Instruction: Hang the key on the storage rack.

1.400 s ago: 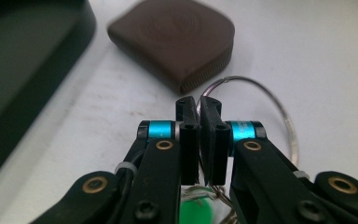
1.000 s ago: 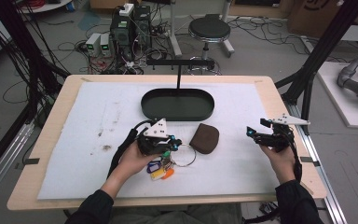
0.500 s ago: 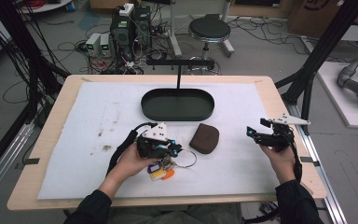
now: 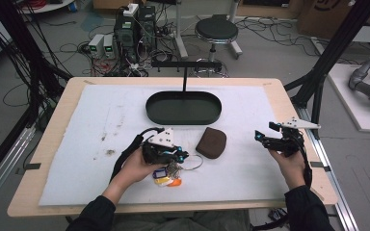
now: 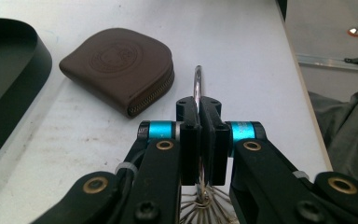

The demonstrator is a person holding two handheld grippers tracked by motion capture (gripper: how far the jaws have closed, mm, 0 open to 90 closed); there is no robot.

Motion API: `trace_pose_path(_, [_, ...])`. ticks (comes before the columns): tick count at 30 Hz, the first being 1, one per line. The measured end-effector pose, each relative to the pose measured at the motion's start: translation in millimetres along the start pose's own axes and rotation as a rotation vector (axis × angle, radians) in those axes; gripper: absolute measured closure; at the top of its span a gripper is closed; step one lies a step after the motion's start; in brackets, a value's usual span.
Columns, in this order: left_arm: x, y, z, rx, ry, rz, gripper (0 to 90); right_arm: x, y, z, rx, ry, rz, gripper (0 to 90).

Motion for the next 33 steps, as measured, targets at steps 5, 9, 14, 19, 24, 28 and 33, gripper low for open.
trace_pose_path(5, [-8.5,3.8,-3.4,-0.017,0.019,0.042,86.5,0.0,0.1,0.3,-0.001,-0.001,0.001,25.0])
trace_pose_path(9, [-16.6,8.6,-6.2,-0.016,0.046,0.064,86.5,0.6,-0.2,0.5,0.001,-0.003,-0.003,25.0])
trace_pose_path(14, [-32.4,17.6,-10.5,-0.013,0.090,0.116,86.6,1.3,0.1,1.2,-0.001,-0.004,0.000,25.0])
trace_pose_path(19, [-45.8,22.1,-15.6,-0.020,0.131,0.155,86.5,1.2,0.1,1.4,-0.001,-0.005,0.000,25.1])
trace_pose_path(24, [-58.5,26.9,-21.5,-0.030,0.165,0.200,86.6,1.3,0.2,1.6,0.003,-0.005,0.002,25.2])
trace_pose_path(28, [-63.9,29.5,-24.1,-0.035,0.182,0.217,86.6,1.7,0.1,1.5,0.002,-0.006,0.001,25.2])
trace_pose_path(33, [-68.8,31.9,-26.9,-0.035,0.196,0.223,86.6,2.2,0.0,1.4,0.000,-0.006,-0.002,25.2])
Point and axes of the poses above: each handheld gripper's, and its own axes: x roughly forward along the jaws, y roughly out of its top, z roughly to its right, the point moved 7 cm from there along x, roughly forward along the jaws, and after that the axes turned 5 degrees about x, right-handed, at the moved point
